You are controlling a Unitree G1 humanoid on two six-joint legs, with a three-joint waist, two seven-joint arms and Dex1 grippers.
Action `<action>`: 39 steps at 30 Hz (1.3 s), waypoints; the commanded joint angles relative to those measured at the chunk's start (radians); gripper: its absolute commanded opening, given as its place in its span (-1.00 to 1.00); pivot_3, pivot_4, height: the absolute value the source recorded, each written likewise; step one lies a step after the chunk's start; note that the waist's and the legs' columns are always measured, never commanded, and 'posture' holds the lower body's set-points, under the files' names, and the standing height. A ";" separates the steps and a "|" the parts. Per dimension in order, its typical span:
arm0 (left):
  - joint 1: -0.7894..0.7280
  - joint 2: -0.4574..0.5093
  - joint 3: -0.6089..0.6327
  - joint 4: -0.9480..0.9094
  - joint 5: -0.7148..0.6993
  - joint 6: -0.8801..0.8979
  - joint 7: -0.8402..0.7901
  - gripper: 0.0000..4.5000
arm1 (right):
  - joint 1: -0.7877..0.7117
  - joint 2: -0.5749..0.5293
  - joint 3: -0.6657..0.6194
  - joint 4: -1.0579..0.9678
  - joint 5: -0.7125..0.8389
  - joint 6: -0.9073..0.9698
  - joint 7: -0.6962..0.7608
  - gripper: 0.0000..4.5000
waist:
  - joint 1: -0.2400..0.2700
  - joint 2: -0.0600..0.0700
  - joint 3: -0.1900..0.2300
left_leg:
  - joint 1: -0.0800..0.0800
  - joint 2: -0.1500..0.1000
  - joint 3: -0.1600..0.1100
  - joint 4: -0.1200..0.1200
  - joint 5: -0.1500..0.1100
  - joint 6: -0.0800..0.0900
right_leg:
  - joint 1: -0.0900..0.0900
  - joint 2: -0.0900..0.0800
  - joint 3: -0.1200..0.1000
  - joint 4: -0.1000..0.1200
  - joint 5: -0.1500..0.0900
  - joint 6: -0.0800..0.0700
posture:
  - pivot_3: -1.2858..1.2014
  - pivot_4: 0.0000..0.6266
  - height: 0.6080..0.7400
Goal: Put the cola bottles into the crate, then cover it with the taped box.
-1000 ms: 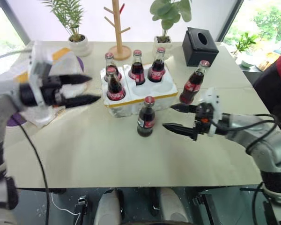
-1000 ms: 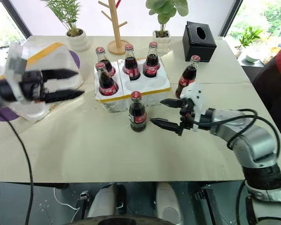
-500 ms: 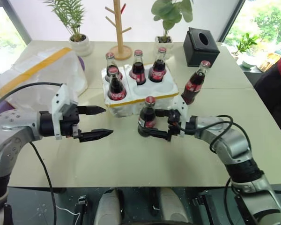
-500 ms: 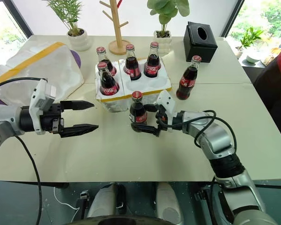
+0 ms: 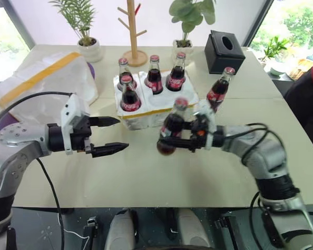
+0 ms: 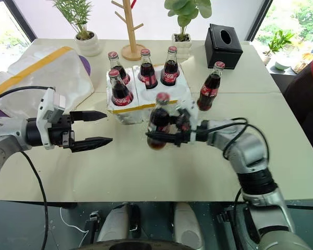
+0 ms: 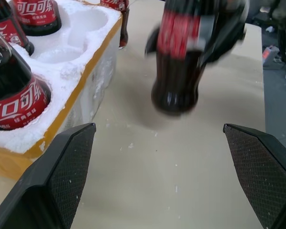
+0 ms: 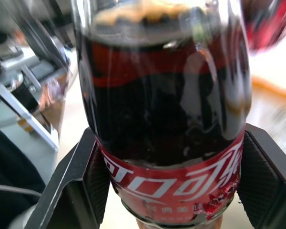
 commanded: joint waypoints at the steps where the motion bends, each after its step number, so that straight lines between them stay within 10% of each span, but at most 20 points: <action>1: -0.045 -0.022 0.012 0.004 -0.015 -0.026 0.024 1.00 | -0.180 0.016 -0.071 0.063 0.002 -0.020 -0.068 0.26 | -0.001 0.000 0.000 | 0.000 0.000 0.000 0.000 0.000 0.000 | 0.000 0.001 0.000 0.000 0.000 0.000 | 0.03 -0.52 1.00; 8: -0.105 -0.077 -0.001 0.031 -0.003 -0.041 0.081 1.00 | -0.382 0.157 0.023 0.332 -0.220 -0.162 -0.219 0.26 | 0.000 0.000 0.000 | -0.001 0.000 0.000 -0.002 0.000 0.000 | -0.002 0.001 0.000 0.001 0.000 0.000 | 0.03 -0.52 1.00; 23: -0.136 -0.116 0.024 0.027 -0.014 -0.057 0.191 1.00 | -0.296 0.309 0.196 0.633 -0.504 -0.380 -0.241 0.26 | 0.000 -0.001 -0.001 | -0.004 0.000 0.000 -0.002 0.001 -0.002 | -0.006 0.000 0.000 0.004 0.000 0.000 | 0.03 -0.52 1.00; 25: -0.144 -0.118 0.017 0.029 -0.013 -0.058 0.192 1.00 | -0.304 0.321 0.176 0.649 -0.507 -0.374 -0.258 0.72 | -0.001 -0.001 -0.001 | -0.002 0.000 0.000 -0.001 0.002 -0.003 | -0.004 0.000 0.000 0.005 0.000 0.000 | 0.03 -0.52 1.00; 27: -0.152 -0.120 0.011 0.032 -0.013 -0.058 0.192 1.00 | -0.307 0.319 0.153 0.620 -0.497 -0.356 -0.261 0.97 | -0.001 -0.001 -0.001 | -0.001 0.000 0.001 -0.001 0.002 -0.004 | -0.004 0.000 0.000 0.007 0.000 0.000 | 0.03 -0.52 1.00; 39: -0.176 -0.149 -0.022 0.033 -0.032 -0.053 0.177 1.00 | -0.077 0.018 -0.139 -0.069 -0.202 0.119 -0.239 0.97 | 0.006 -0.001 -0.001 | -0.002 0.000 0.000 -0.002 0.003 -0.005 | -0.007 -0.001 0.000 0.010 0.000 0.000 | 0.03 -0.52 1.00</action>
